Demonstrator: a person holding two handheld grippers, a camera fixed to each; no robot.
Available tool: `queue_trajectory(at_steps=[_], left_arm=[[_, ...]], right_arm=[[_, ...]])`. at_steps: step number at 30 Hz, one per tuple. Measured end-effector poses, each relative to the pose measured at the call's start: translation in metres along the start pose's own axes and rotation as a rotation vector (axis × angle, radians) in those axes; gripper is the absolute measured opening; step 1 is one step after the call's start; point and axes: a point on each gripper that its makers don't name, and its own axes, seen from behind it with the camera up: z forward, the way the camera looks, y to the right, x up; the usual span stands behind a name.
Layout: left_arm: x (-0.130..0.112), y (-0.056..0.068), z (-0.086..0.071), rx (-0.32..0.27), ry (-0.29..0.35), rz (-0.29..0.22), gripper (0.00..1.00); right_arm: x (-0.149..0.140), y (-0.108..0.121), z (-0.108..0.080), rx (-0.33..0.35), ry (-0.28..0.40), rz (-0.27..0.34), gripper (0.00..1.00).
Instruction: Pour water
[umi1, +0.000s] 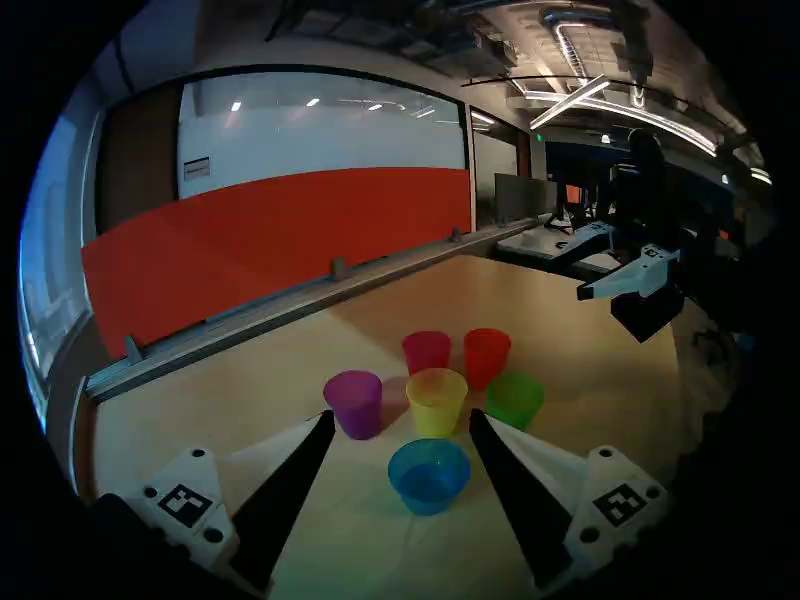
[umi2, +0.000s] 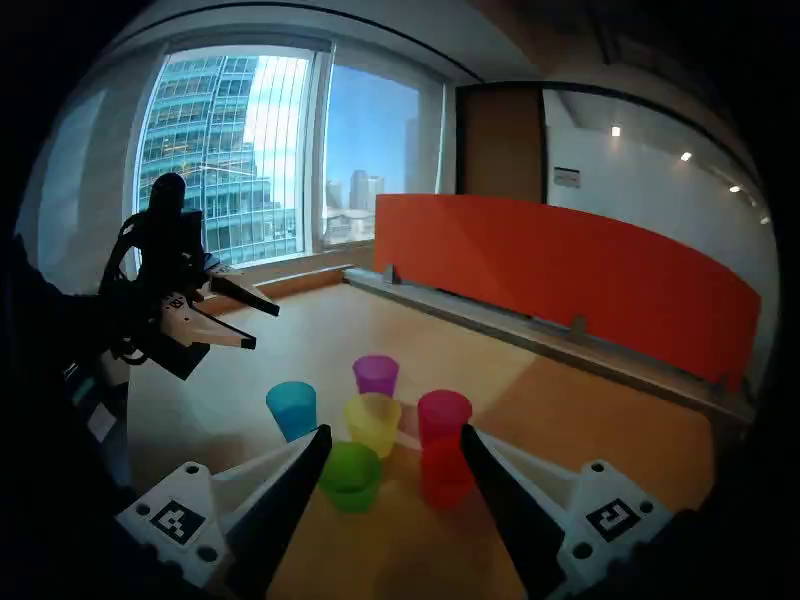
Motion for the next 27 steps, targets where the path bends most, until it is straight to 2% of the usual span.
queue_trajectory(at_steps=[14,27], left_arm=[[-0.033,0.008,0.01,-0.054,-0.082,-0.001,1.0],[-0.063,0.018,0.022,-0.107,-0.153,0.006,1.0]], right_arm=[[-0.029,-0.006,0.012,0.034,-0.064,0.0,0.99],[-0.059,-0.012,0.031,0.068,-0.12,0.028,0.99]])
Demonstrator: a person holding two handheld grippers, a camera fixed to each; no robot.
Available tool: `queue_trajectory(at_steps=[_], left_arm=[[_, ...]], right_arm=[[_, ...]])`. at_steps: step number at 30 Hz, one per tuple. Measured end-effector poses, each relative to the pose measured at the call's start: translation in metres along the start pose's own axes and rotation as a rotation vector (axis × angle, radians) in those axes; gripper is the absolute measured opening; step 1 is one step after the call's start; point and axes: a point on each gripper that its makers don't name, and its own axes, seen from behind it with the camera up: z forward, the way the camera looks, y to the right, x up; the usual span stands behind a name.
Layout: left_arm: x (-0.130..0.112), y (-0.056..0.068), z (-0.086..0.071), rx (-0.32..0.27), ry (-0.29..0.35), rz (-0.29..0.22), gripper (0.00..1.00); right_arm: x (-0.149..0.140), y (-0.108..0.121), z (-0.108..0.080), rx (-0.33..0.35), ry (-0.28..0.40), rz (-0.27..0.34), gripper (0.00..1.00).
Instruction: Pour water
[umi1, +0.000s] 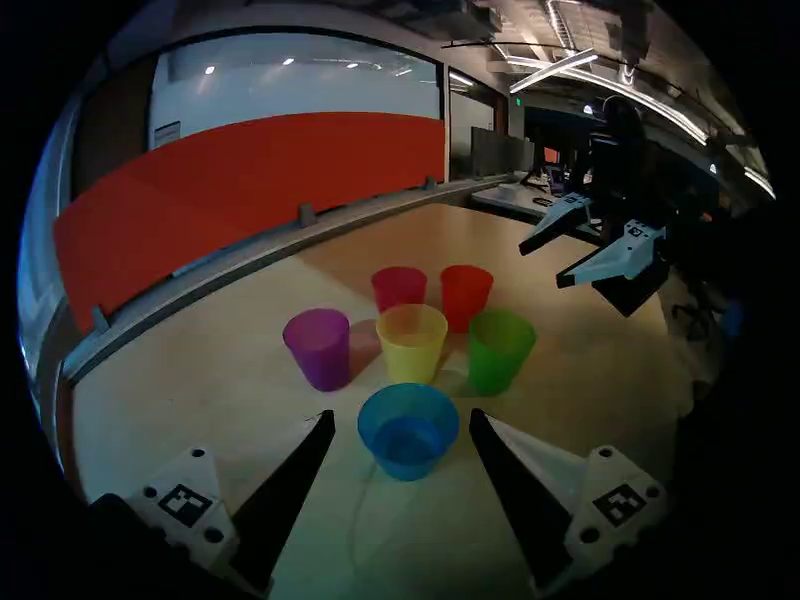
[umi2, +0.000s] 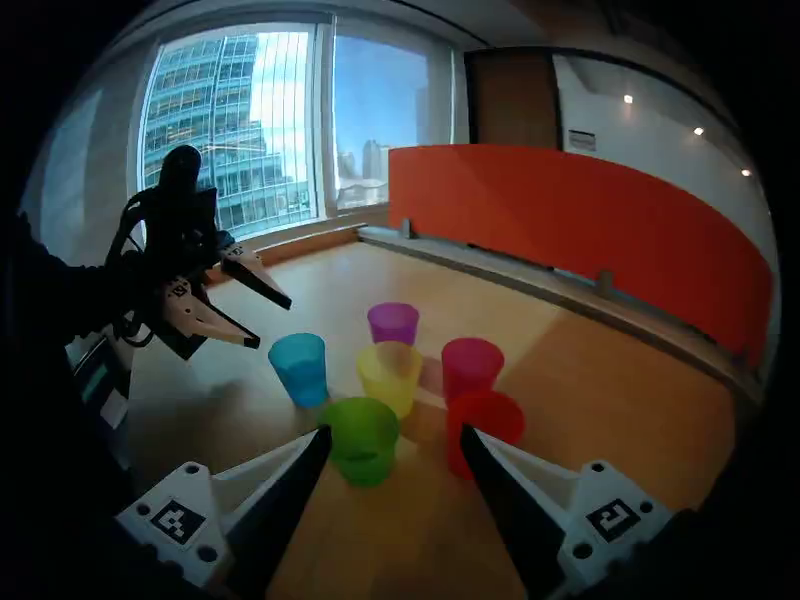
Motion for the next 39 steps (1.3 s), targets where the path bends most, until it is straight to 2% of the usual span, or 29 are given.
queue_trajectory(at_steps=[17,30,39], left_arm=[[-0.036,0.004,0.02,-0.046,-0.09,-0.007,1.0],[-0.047,0.0,0.035,-0.057,-0.119,-0.01,1.0],[-0.048,0.003,0.044,-0.077,-0.133,0.006,1.0]], right_arm=[[-0.035,-0.007,0.024,0.036,-0.086,-0.012,0.99],[-0.053,-0.016,0.044,0.061,-0.132,-0.024,1.0],[-0.06,-0.023,0.06,0.089,-0.149,-0.028,0.99]])
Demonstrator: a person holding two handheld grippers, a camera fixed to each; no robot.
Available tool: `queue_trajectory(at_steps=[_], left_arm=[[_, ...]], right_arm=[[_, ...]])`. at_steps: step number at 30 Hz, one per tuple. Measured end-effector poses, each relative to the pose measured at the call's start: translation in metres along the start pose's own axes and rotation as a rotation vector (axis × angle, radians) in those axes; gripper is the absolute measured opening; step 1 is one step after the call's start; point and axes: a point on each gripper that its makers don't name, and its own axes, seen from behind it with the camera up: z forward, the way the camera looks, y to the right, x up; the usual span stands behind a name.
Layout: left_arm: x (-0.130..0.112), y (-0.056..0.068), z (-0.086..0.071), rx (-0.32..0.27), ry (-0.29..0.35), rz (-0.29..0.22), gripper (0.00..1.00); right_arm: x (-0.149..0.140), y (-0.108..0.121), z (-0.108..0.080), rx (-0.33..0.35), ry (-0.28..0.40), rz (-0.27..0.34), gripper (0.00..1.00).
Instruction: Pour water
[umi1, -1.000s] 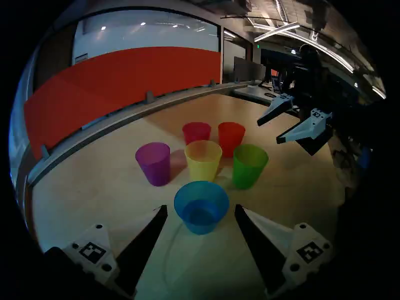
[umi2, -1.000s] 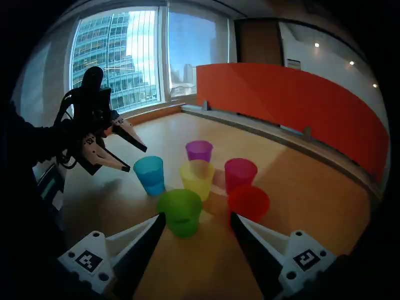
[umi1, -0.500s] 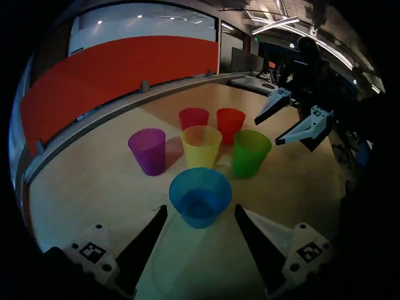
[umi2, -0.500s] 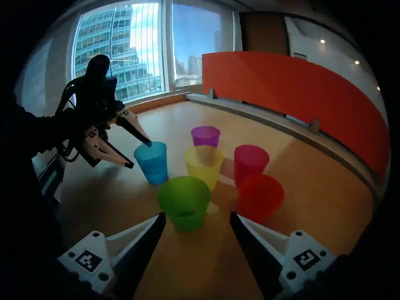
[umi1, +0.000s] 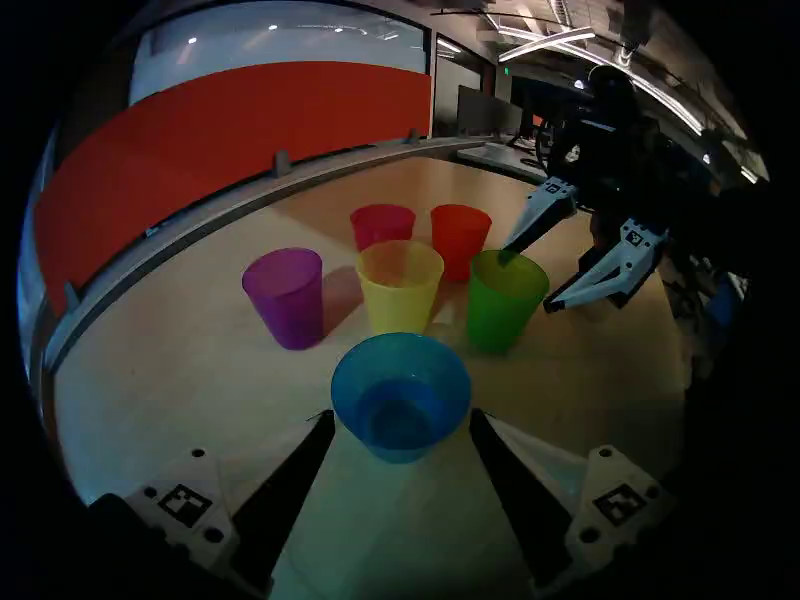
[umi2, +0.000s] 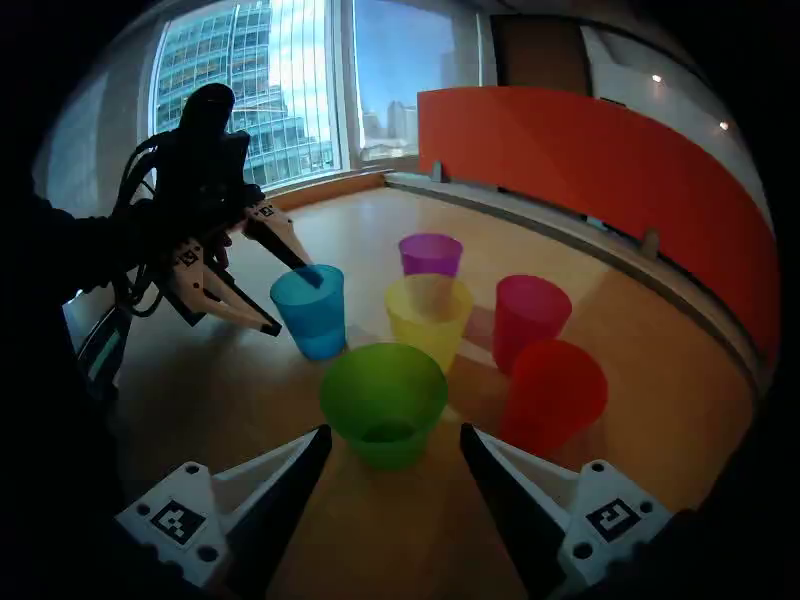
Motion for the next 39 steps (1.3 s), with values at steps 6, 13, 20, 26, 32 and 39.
queue_trajectory(at_steps=[6,13,20,26,32,39], left_arm=[[0.002,0.001,0.007,-0.01,-0.01,0.007,1.0],[0.004,0.003,0.015,-0.017,-0.016,0.012,1.0],[0.006,0.002,0.02,-0.012,-0.018,0.013,1.0],[0.009,0.002,0.022,-0.016,-0.011,0.0,0.95],[0.01,0.0,0.022,-0.012,-0.01,-0.001,0.87],[0.009,0.001,0.022,-0.014,-0.017,0.001,0.87]], right_arm=[[0.002,-0.002,0.011,0.012,-0.002,-0.007,0.99],[0.006,-0.006,0.022,0.028,0.001,-0.016,1.0],[0.008,-0.005,0.026,0.025,0.005,-0.019,1.0],[0.01,-0.003,0.026,0.024,0.01,-0.006,0.91],[0.01,-0.004,0.026,0.025,0.012,-0.012,0.9],[0.015,-0.004,0.024,0.024,0.022,-0.012,0.9]])
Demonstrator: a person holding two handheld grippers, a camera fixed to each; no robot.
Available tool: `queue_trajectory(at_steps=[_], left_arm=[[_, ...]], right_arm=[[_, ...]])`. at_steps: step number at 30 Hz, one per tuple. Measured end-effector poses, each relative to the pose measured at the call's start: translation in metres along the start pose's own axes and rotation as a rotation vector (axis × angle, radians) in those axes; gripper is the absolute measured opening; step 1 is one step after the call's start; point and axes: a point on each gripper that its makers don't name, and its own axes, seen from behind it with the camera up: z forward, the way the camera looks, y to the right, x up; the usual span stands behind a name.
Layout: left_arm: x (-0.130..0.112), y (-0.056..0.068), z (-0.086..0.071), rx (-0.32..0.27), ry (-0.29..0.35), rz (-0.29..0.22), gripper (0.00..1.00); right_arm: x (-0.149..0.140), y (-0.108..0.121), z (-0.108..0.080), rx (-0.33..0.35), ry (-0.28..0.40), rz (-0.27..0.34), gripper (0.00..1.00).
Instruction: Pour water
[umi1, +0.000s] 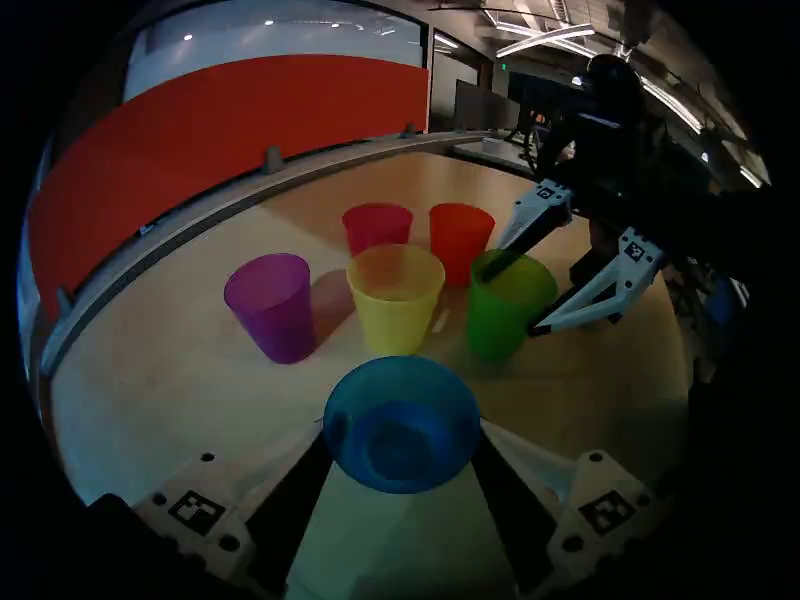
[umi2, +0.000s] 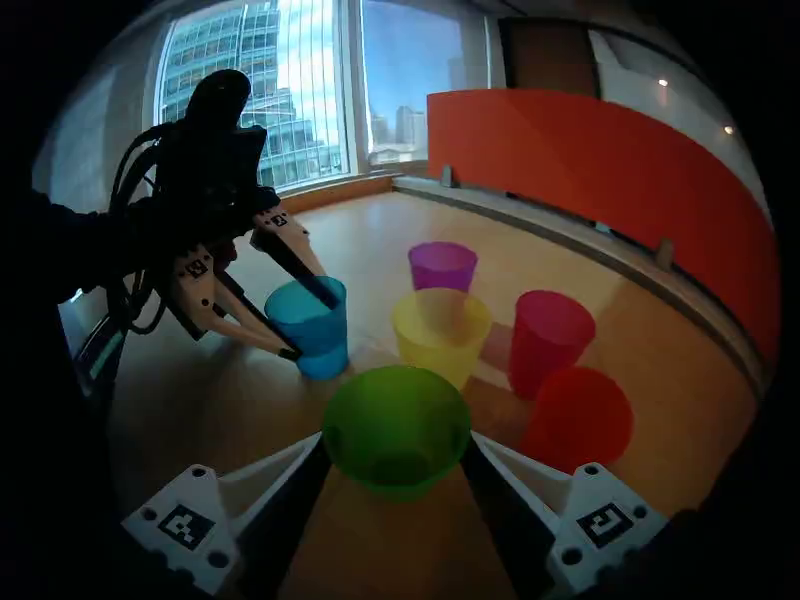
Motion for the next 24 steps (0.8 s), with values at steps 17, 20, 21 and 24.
queue_trajectory(at_steps=[17,20,21,24], left_arm=[[0.03,0.008,-0.024,0.025,0.063,0.008,0.86],[0.04,0.01,-0.031,0.038,0.086,0.008,0.86],[0.043,0.011,-0.034,0.042,0.094,0.007,0.86],[0.05,0.014,-0.041,0.051,0.113,0.007,0.87]], right_arm=[[0.022,0.002,-0.026,-0.03,0.037,-0.009,0.9],[0.029,0.001,-0.034,-0.037,0.049,-0.013,0.9],[0.032,0.0,-0.037,-0.04,0.055,-0.015,0.9],[0.041,-0.001,-0.046,-0.048,0.072,-0.021,0.9]])
